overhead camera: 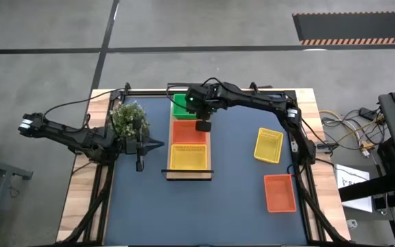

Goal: Stack baskets on shelf by color
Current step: Stack the yellow bin on the yellow bin on the shelf

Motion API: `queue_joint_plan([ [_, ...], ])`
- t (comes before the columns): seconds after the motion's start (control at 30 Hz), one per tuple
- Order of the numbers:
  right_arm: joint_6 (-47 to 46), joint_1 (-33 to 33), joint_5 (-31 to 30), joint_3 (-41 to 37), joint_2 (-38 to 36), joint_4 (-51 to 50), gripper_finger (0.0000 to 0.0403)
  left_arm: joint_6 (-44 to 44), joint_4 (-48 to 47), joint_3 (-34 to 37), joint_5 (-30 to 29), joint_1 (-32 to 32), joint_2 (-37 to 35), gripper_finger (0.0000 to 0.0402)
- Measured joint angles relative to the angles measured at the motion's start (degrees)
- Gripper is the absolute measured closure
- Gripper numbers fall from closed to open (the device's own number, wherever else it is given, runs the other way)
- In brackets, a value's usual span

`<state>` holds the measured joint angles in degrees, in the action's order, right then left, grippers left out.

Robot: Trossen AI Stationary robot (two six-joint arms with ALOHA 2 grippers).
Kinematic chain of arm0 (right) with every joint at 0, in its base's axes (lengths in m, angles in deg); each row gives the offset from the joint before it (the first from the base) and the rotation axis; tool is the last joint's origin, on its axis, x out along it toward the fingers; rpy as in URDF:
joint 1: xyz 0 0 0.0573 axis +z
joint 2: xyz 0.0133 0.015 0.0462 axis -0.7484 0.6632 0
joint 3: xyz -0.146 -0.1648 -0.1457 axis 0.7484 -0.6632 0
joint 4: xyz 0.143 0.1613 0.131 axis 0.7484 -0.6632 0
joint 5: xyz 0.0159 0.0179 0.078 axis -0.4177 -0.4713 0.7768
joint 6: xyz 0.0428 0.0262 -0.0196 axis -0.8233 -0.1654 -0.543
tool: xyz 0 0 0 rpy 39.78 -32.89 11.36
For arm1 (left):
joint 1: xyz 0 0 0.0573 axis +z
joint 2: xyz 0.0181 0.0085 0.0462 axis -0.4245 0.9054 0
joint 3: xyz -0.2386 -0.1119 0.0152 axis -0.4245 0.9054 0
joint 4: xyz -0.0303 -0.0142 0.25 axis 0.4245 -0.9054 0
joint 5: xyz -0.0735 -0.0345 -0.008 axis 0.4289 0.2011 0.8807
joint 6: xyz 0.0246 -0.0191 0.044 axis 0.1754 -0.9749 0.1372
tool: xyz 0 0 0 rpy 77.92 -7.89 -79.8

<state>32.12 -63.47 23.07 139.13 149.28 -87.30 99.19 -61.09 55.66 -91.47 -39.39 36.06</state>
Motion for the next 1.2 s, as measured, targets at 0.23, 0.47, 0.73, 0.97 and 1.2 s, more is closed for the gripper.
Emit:
queue_joint_plan([
  [0.23,-3.50,6.84,0.02,0.83,-3.58,-4.25,0.0344,0.00,-0.02,0.00,0.00,0.01,0.00,0.0400],
  [0.47,-5.79,15.06,-0.17,0.55,-7.70,-5.02,0.0375,-0.02,0.07,0.00,0.00,0.01,0.31,0.0400],
  [0.73,-20.75,23.20,-0.13,-0.59,-11.50,-13.46,0.0394,0.00,-0.26,0.00,-0.56,0.00,1.77,0.0400],
  [0.97,-37.31,26.43,-1.42,-4.90,-13.09,-20.65,0.0394,0.04,-0.19,0.00,-1.95,-0.01,3.04,0.0400],
  [1.2,-46.37,27.09,-3.69,-14.29,-15.45,-23.67,0.0394,0.05,-0.22,0.00,-2.08,-0.01,3.21,0.0400],
])
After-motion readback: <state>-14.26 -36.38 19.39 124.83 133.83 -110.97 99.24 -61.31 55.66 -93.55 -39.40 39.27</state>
